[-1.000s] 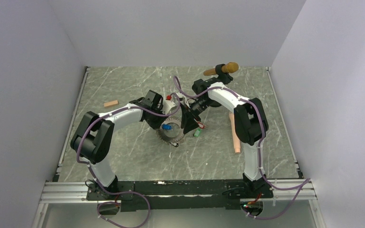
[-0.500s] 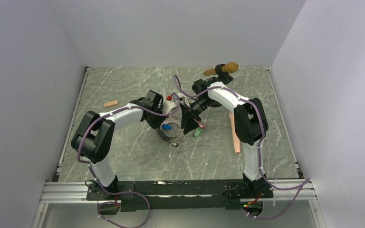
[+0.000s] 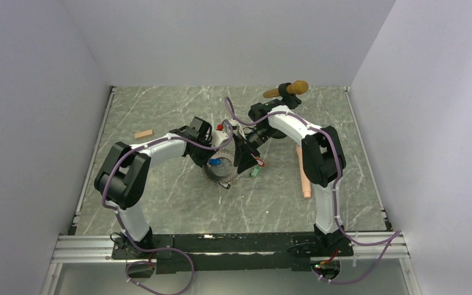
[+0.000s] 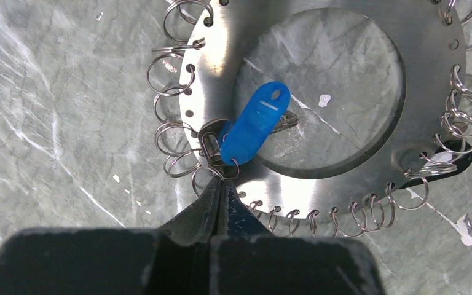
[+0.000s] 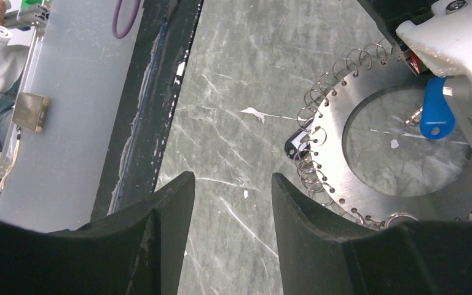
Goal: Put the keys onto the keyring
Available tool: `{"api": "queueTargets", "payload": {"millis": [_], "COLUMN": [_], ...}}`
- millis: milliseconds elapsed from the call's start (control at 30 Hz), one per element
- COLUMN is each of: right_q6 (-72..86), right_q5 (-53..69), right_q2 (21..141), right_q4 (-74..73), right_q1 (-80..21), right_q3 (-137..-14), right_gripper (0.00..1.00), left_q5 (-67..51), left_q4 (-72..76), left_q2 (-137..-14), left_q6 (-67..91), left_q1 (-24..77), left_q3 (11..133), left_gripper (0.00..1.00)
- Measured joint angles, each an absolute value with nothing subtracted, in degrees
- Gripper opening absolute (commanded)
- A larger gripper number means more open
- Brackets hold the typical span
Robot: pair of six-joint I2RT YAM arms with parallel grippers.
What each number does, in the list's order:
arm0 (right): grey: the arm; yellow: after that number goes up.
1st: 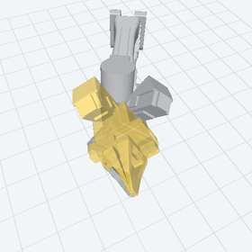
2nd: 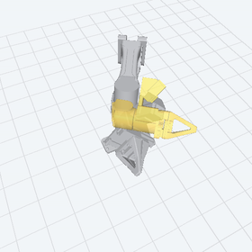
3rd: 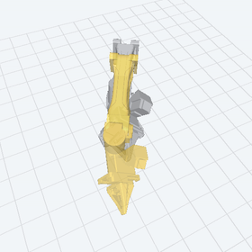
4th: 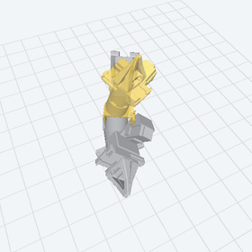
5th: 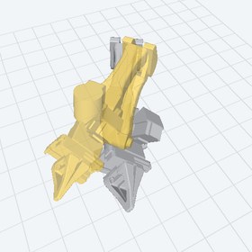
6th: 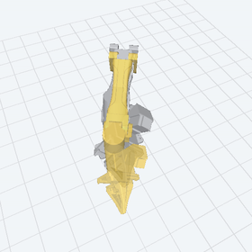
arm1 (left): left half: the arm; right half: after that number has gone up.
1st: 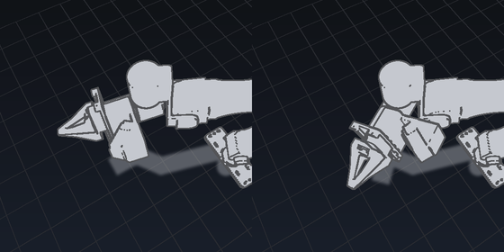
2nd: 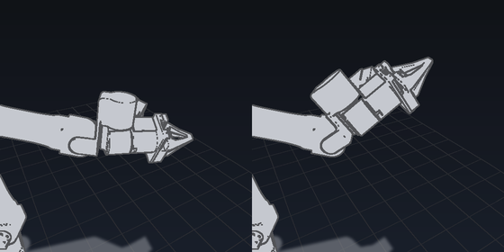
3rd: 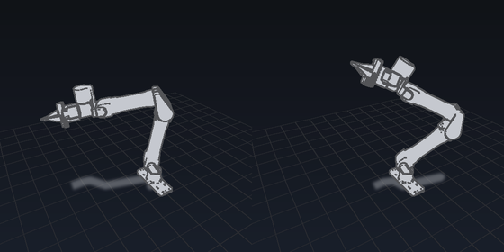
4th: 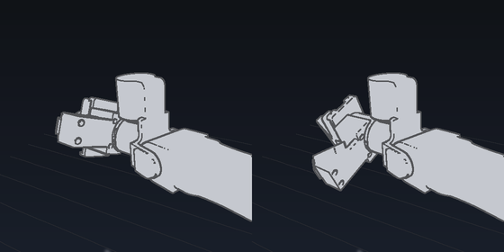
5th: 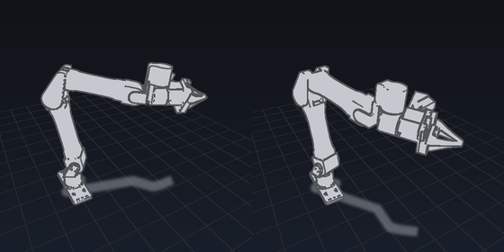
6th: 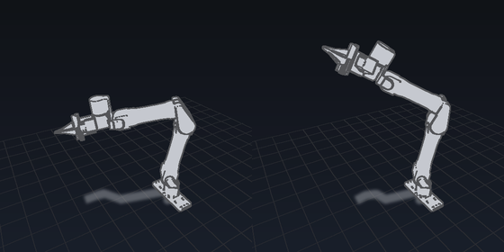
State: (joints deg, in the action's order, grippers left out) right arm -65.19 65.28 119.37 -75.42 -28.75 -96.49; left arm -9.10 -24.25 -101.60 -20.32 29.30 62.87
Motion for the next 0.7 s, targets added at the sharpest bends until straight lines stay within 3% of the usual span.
{"api": "queueTargets", "payload": {"millis": [700], "right_q6": [-68.6], "right_q5": [66.6], "right_q2": [119.4], "right_q4": [-76.4], "right_q1": [-29.7], "right_q3": [-97.5], "right_gripper": [0.54], "left_q5": [-10.7], "left_q4": [-25.2], "left_q2": [-93.9], "left_q6": [-22.0], "left_q1": [27.9], "left_q3": [58.7], "left_gripper": [0.00]}}
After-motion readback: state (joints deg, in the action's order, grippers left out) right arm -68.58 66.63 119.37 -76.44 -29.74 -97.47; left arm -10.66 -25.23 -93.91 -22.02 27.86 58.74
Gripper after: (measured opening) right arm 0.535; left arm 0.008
